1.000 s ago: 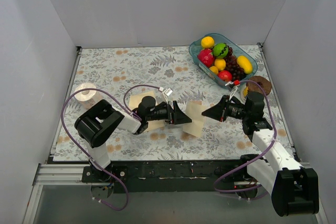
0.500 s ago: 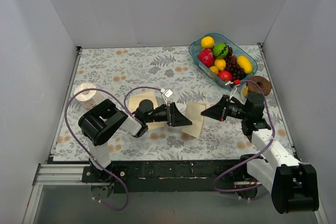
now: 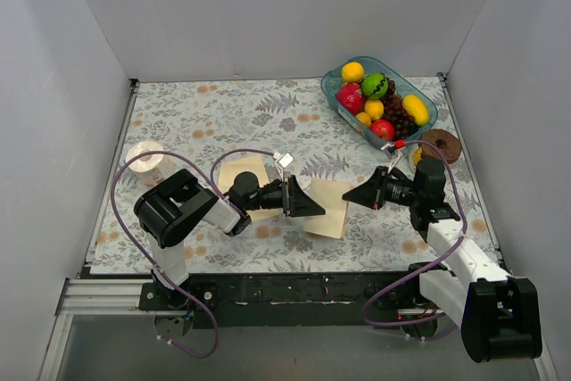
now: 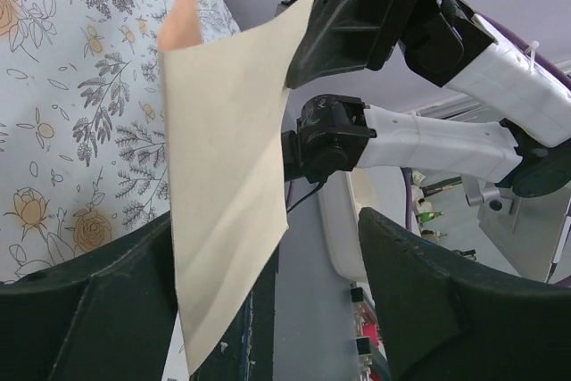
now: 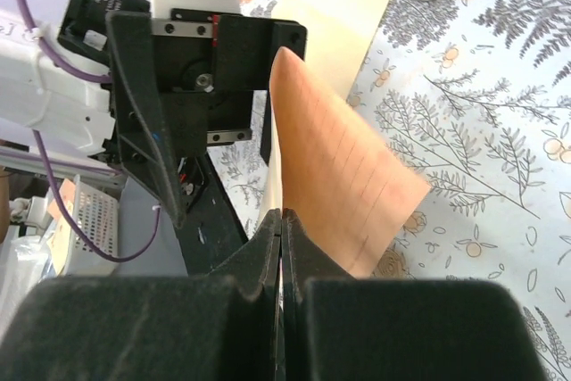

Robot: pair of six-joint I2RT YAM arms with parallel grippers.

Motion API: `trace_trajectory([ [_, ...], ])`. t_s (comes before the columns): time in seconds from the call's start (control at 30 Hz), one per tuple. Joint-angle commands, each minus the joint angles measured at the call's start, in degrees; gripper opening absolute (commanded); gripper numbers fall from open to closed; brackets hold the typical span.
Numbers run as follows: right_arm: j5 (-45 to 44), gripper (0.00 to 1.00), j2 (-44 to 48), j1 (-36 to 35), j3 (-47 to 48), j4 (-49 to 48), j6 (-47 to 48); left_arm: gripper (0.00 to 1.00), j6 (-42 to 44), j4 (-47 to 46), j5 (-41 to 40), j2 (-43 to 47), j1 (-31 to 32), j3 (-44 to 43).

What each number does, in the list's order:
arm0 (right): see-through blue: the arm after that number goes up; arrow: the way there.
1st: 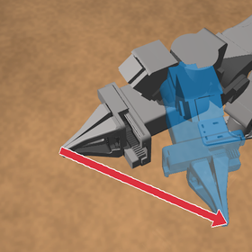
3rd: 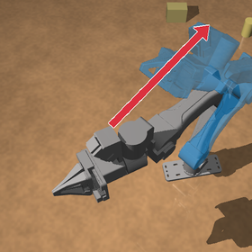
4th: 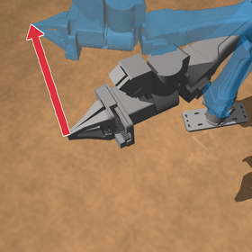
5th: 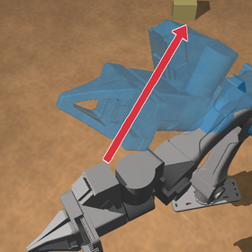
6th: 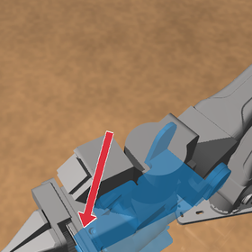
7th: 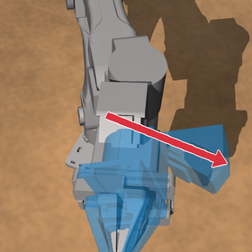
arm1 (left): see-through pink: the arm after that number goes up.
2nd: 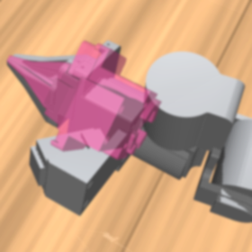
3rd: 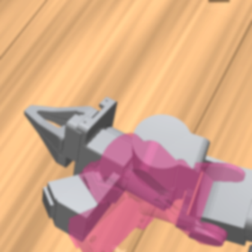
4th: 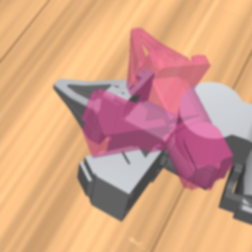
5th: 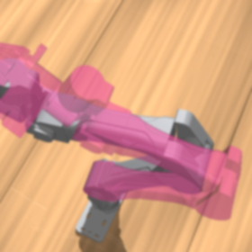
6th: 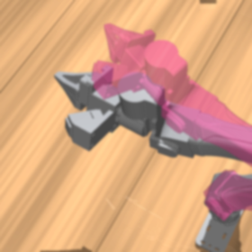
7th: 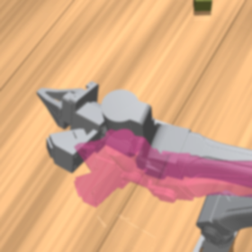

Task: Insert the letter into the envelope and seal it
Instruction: Pass from the right arm to the left

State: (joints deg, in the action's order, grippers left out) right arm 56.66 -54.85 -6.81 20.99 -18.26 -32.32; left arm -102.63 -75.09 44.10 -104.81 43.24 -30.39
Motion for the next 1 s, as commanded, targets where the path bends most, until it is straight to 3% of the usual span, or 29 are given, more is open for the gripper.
trace_trajectory([
  [0.0,-2.79,0.01,0.53,0.22,2.38,5.16,4.80,0.70,-0.03,-3.66,1.25,-0.04,0.17,0.42],
  [0.4,-4.98,0.01,0.97,0.13,2.39,7.36,5.95,0.27,0.67,-2.08,2.13,0.05,0.17,0.69],
  [0.53,-5.42,0.02,1.59,0.13,3.52,9.12,7.17,0.16,1.29,-0.59,2.13,0.66,0.17,0.86],
  [0.63,-5.77,0.07,2.38,0.13,4.32,11.22,8.05,0.11,2.61,2.13,2.13,1.45,0.17,0.77],
  [0.73,-6.56,0.25,3.26,0.22,5.81,14.47,10.07,0.09,5.24,6.78,2.31,3.03,0.17,0.07],
  [0.77,-7.87,0.39,3.95,0.13,7.03,15.61,11.73,0.08,6.29,11.84,2.22,3.99,0.17,-0.97],
  [0.83,-9.20,0.53,4.66,0.22,8.18,18.17,13.06,0.07,12.08,19.50,2.05,6.63,0.17,-2.82],
  [0.87,-9.99,0.62,5.10,0.22,8.62,20.00,13.50,0.06,14.80,28.94,1.79,7.60,0.17,-4.31],
  [0.97,-10.26,0.70,5.80,0.13,9.42,19.67,13.16,0.01,24.47,45.49,0.12,11.90,0.17,-9.50],
])
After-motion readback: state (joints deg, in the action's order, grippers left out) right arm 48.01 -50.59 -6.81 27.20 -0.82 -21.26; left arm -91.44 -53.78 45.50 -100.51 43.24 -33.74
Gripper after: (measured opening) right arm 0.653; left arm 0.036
